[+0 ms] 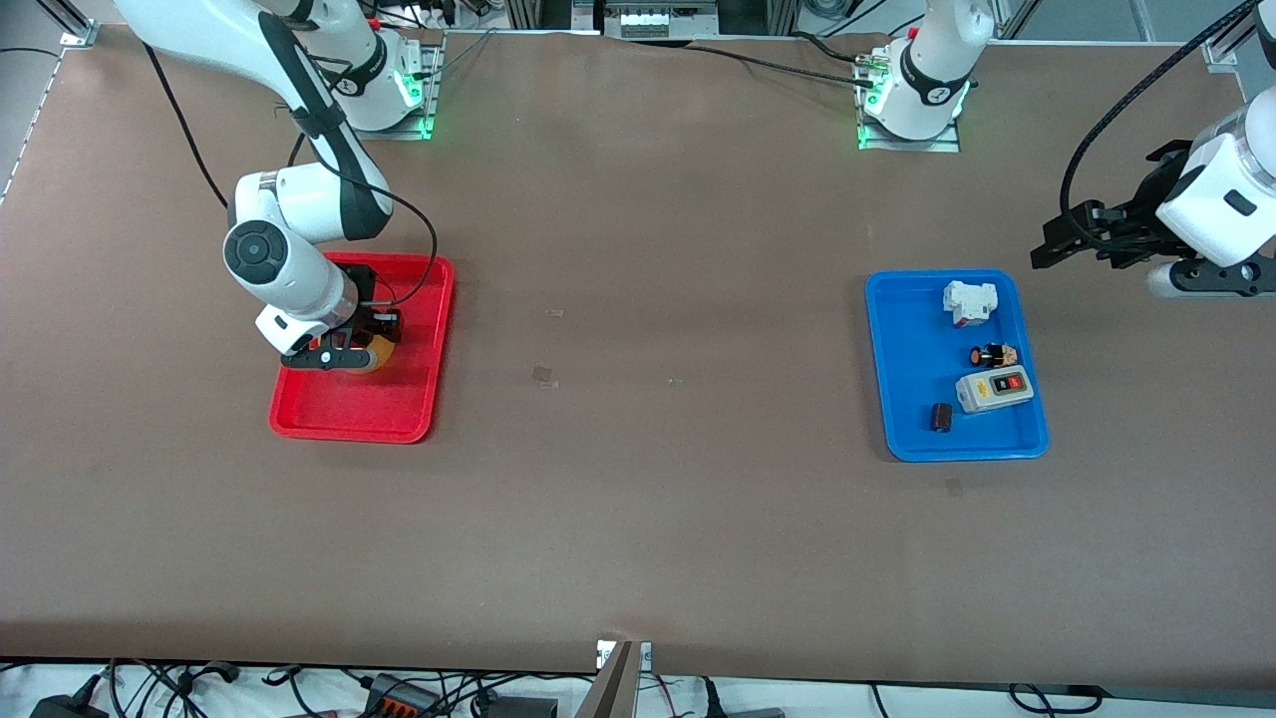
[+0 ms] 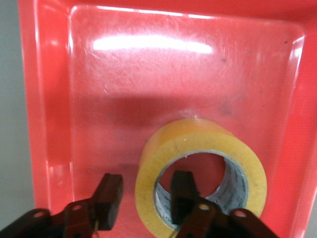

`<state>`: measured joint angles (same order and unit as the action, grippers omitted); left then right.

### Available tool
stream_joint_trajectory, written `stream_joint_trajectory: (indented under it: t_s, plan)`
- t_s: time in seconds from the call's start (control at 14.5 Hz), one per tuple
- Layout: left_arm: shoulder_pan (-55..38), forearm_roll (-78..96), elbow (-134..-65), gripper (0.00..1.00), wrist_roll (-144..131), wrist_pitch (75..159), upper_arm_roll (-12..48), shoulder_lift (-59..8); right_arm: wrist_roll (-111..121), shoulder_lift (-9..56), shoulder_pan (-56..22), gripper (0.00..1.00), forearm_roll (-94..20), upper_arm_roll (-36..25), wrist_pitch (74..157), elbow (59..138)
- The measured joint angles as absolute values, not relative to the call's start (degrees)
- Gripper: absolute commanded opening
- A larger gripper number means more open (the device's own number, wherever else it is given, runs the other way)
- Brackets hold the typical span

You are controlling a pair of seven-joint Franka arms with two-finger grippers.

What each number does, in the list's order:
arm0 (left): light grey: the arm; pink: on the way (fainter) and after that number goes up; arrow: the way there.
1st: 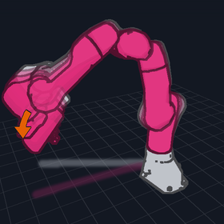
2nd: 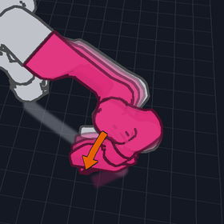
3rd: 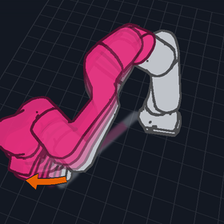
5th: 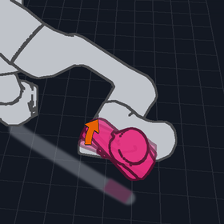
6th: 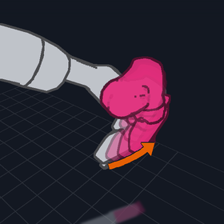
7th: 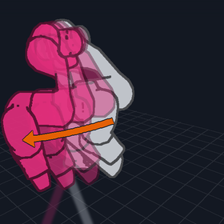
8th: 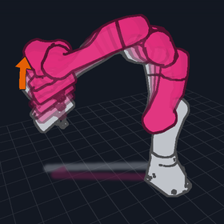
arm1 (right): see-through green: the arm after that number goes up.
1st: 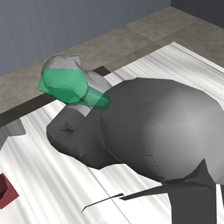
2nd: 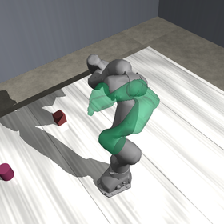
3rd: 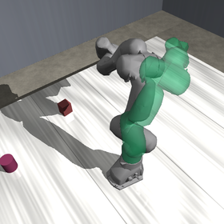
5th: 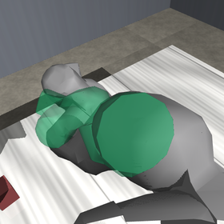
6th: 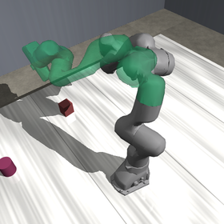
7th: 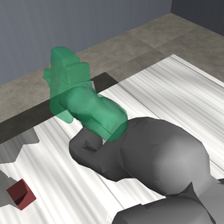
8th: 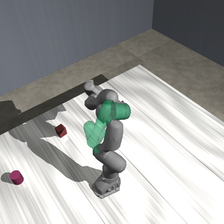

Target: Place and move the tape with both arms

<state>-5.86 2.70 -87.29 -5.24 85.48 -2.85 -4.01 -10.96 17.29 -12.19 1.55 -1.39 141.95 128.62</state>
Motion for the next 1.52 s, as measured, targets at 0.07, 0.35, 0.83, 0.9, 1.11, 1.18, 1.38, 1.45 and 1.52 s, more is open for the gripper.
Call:
stream_joint_trajectory:
  t_s: [0.07,0.35,0.83,0.9,1.11,1.18,1.38,1.45,1.52]
  plan:
    - [-5.9,2.3,-87.3,1.00,-5.2,85.5,-2.8,-4.0,-11.0,17.1,-12.2,0.97,1.1,-1.4,142.0,128.2]
    - [-5.9,2.0,-87.4,1.00,-5.2,85.5,-2.3,-4.0,-11.0,15.9,-12.0,0.97,0.9,-1.4,138.7,122.8]
    - [-5.8,1.4,-87.5,1.00,-5.2,85.5,-2.3,-4.0,-10.5,8.3,-5.5,0.99,0.8,-1.7,115.2,106.5]
    - [-5.8,0.7,-87.5,1.00,-5.2,85.5,-2.3,-4.0,-10.2,6.4,-4.2,0.99,0.8,-1.7,112.4,105.2]
    - [-5.8,-0.5,-87.6,1.00,-5.2,85.5,-2.3,-3.9,-10.1,1.1,-2.5,0.99,1.3,-1.7,106.0,103.9]
    - [-5.8,-0.5,-87.6,1.00,-5.2,85.5,-2.3,-3.9,-10.1,-0.5,-2.4,0.99,1.6,-1.7,104.7,103.8]
    - [-5.8,-0.6,-87.6,1.00,-5.2,85.5,-2.3,-3.9,-10.1,-4.4,-2.4,0.99,2.2,-1.4,102.1,103.8]
    - [-5.8,-0.6,-87.6,1.00,-5.2,85.5,-2.3,-3.8,-10.1,-5.2,-2.4,0.99,2.2,-1.3,101.8,103.8]
    - [-5.8,-0.7,-87.6,1.00,-5.2,85.4,-2.3,-3.8,-10.1,-5.7,-2.4,0.99,2.3,-1.1,101.7,103.7]
